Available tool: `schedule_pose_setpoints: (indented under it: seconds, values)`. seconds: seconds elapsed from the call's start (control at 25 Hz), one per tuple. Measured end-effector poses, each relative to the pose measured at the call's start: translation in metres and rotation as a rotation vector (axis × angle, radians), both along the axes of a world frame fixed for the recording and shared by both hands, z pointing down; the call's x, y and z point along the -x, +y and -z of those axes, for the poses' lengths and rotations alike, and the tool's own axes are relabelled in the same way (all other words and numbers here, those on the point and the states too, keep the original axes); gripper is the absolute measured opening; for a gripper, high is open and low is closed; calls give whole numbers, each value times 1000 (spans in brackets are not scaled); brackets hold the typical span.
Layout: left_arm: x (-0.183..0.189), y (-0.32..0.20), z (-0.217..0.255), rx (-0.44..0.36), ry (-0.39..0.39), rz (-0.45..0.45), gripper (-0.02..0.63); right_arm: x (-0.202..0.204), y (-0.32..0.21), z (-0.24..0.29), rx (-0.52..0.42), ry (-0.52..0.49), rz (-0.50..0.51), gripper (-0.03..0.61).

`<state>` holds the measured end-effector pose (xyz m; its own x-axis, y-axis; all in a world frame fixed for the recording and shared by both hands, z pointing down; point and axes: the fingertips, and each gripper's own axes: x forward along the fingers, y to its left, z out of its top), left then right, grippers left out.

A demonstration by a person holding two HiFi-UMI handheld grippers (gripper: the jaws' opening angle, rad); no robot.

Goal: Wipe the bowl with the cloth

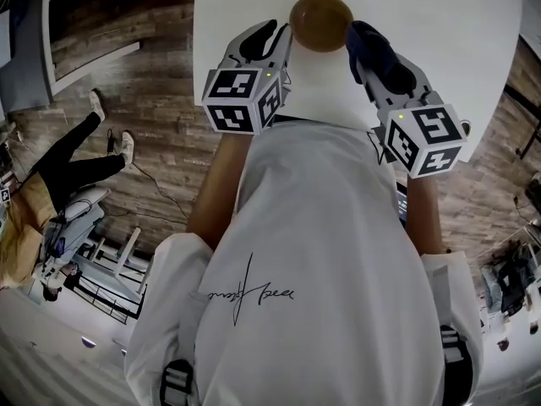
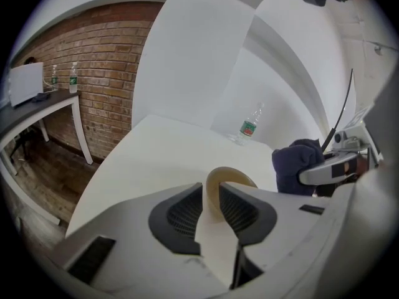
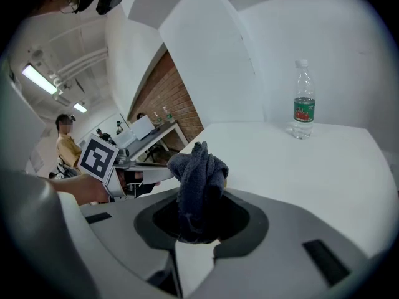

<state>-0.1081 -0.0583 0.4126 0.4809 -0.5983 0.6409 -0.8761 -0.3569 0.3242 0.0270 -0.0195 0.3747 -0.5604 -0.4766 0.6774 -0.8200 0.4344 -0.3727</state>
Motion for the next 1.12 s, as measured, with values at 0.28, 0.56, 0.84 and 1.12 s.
schedule_pose_setpoints:
  seconds: [0.28, 0.56, 0.84, 1.12]
  values:
    - [-8, 0, -13, 34, -3, -24, 95, -4, -3, -11, 30, 6, -3, 91]
    - [-10, -9, -20, 35, -45, -47, 95, -5, -3, -24, 73, 18, 3, 91]
    - [-18, -17, -29, 67, -35, -73, 95, -4, -8, -32, 83, 28, 18, 91]
    - [-22, -21, -38, 88, -43, -80, 86, -2, -9, -39, 85, 59, 34, 91]
